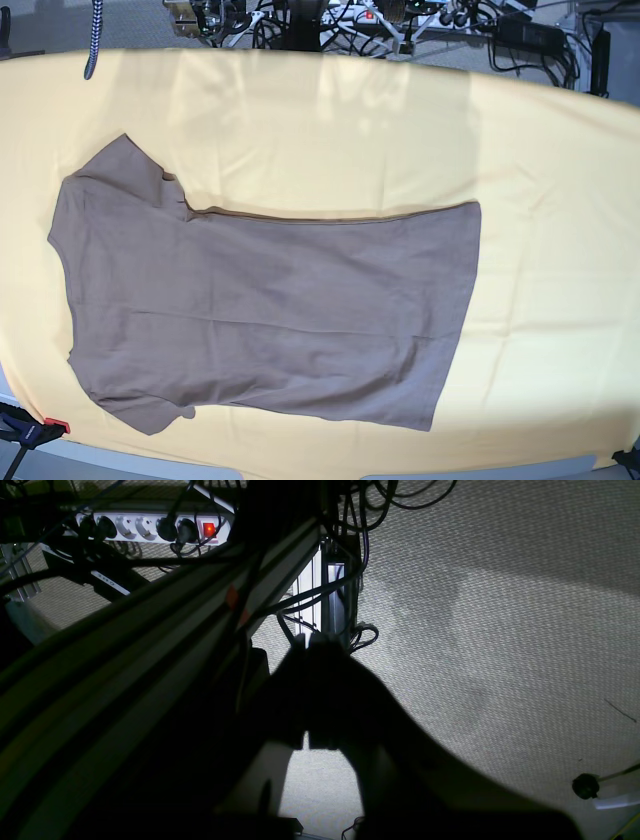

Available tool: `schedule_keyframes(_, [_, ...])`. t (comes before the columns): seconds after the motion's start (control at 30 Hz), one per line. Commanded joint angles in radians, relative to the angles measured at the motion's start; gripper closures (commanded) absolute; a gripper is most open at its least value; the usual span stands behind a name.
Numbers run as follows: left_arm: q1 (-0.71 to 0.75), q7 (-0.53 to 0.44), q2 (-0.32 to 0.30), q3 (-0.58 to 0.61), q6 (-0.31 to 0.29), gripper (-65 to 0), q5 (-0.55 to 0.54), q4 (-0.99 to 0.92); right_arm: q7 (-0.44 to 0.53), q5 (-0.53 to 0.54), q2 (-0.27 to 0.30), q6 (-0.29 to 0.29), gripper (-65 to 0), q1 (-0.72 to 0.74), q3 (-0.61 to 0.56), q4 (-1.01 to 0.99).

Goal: Fold the T-shirt properly

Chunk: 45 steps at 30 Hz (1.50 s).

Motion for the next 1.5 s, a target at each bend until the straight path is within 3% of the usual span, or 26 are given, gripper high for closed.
schedule_keyframes(0.0, [0.002, -0.014, 0.000, 0.001, -0.009, 0.0, -0.004, 0.005, 0.003, -0.001, 0.003, 0.008, 0.0, -0.001, 0.002, 0.009])
schedule_keyframes(0.37, [0.003, 0.016, -0.001, 0.001, -0.009, 0.0, -0.004, 0.005, -0.001, -0.005, 0.003, 0.008, 0.0, -0.004, 0.002, 0.009])
schedule_keyframes(0.5, [0.024, 0.116, -0.021, 0.001, -0.044, 0.0, 0.024, 0.046, -0.106, -0.004, 0.009, 0.097, 0.0, -0.026, 0.002, 0.012])
schedule_keyframes(0.7, [0.189, 0.221, -0.089, 0.002, -0.056, 0.0, 0.008, 0.307, -0.175, 0.042, 0.035, 0.204, 0.0, -0.171, 0.002, 0.097])
schedule_keyframes(0.83, [0.348, 0.278, -0.168, 0.016, -0.055, 0.0, -0.068, 0.530, -0.312, 0.189, 0.060, 0.265, 0.0, -0.331, 0.002, 0.289])
schedule_keyframes(1.07, [0.651, 0.414, -0.332, -0.005, -0.087, 0.0, -0.185, 0.975, -0.402, 0.341, 0.138, 0.381, 0.0, -0.701, 0.002, 0.780])
schedule_keyframes(1.3, [0.899, 0.450, -0.413, -0.191, -0.096, 0.0, -0.181, 1.396, -0.414, 0.337, 0.240, 0.357, 0.0, -1.038, 0.015, 1.320])
schedule_keyframes(1.47, [0.993, 0.481, -0.415, -0.391, -0.164, 0.0, -0.207, 1.662, -0.413, 0.266, 0.241, 0.344, 0.0, -1.171, 0.109, 1.657])
